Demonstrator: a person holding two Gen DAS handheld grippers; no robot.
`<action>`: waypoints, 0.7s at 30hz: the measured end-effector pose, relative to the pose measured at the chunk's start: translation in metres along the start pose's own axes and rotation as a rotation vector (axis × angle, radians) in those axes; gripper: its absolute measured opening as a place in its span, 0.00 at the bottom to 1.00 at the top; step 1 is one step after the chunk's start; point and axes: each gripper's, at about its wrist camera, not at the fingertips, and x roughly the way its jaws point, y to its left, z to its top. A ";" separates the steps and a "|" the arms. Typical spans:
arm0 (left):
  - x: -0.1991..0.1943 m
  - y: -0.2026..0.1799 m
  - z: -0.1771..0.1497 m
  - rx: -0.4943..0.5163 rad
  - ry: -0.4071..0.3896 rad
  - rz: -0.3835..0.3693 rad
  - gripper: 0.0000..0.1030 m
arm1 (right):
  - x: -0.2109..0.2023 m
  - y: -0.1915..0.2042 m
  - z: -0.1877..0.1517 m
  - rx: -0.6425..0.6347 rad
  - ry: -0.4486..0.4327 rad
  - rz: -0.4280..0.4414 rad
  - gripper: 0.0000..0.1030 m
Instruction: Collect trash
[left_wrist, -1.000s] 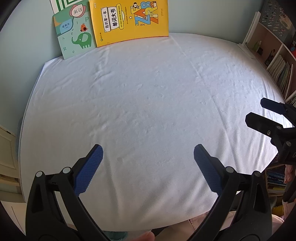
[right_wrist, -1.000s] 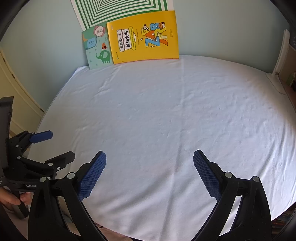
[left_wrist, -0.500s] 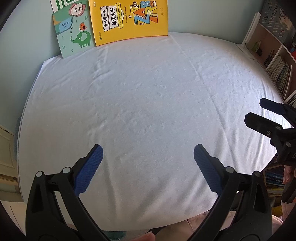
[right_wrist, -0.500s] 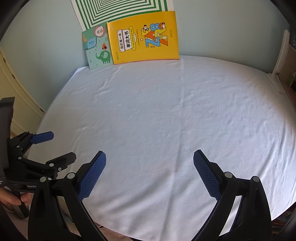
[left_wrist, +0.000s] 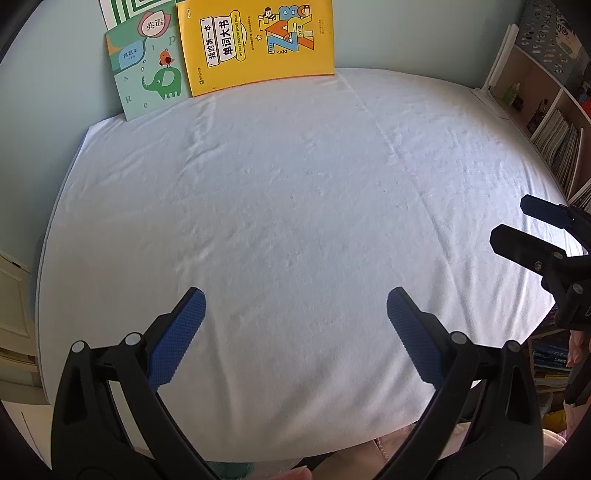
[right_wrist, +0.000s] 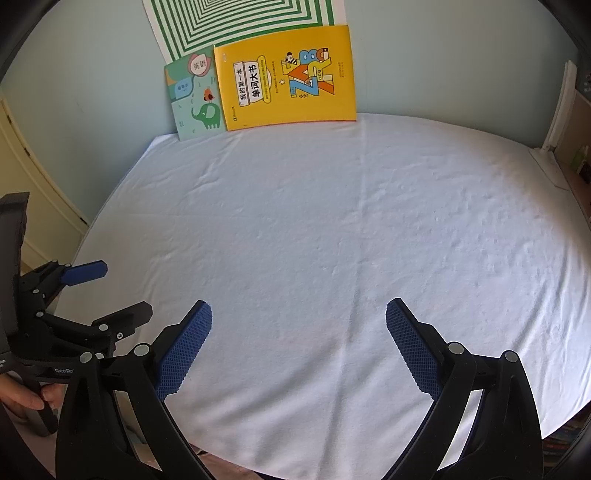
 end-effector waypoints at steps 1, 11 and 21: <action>0.000 0.000 0.000 0.000 0.000 -0.002 0.93 | -0.001 0.000 -0.001 0.000 -0.001 -0.002 0.92; -0.002 0.001 0.000 -0.008 -0.005 -0.001 0.93 | -0.004 0.002 -0.003 -0.001 -0.007 -0.001 0.92; -0.006 0.002 -0.001 -0.016 -0.015 0.013 0.93 | -0.006 0.002 -0.004 0.000 -0.008 -0.004 0.92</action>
